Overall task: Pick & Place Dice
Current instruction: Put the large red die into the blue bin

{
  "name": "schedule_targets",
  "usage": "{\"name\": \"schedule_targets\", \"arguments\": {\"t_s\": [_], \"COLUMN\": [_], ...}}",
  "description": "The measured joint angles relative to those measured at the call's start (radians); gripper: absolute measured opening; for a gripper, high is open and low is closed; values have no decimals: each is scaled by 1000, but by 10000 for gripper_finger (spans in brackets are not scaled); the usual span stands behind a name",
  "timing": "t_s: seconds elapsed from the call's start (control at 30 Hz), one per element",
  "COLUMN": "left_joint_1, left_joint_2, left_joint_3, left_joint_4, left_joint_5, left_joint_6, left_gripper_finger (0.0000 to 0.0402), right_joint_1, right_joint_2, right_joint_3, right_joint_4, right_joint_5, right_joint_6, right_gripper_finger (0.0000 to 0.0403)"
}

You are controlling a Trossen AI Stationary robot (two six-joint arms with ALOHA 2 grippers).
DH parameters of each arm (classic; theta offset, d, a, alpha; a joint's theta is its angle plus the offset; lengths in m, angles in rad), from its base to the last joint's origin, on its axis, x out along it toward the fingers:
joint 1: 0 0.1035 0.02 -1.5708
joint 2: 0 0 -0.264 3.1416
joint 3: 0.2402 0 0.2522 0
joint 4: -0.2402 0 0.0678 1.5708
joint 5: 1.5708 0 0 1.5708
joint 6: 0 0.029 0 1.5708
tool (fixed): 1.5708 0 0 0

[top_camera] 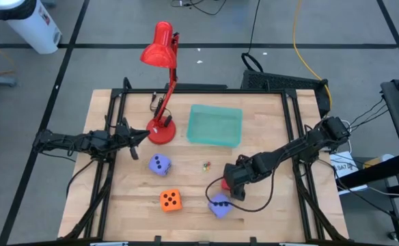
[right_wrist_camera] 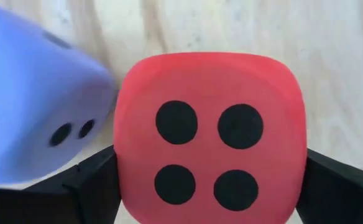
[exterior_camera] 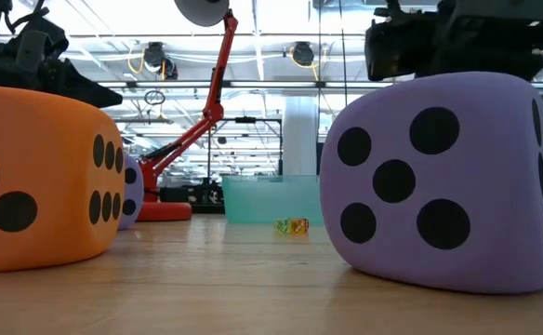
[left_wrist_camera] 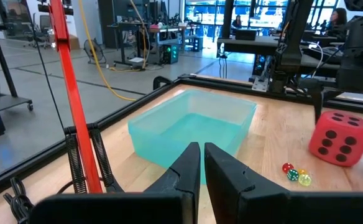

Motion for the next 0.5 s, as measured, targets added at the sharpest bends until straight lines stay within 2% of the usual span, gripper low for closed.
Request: {"name": "schedule_targets", "arguments": {"t_s": [0.33, 0.5], "left_joint_1": [0, 0], "left_joint_2": [0, 0], "left_joint_3": [0, 0], "left_joint_4": [0, 0], "left_joint_5": [0, 0], "left_joint_6": [0, 0], "left_gripper_finger": [31, 31], "right_joint_1": [-71, -150], "right_joint_2": [-188, -299], "right_joint_3": [0, 1], "right_joint_4": [9, 87], "right_joint_5": [71, 183], "right_joint_6": [-90, -272], "right_gripper_finger": [356, 354]}}
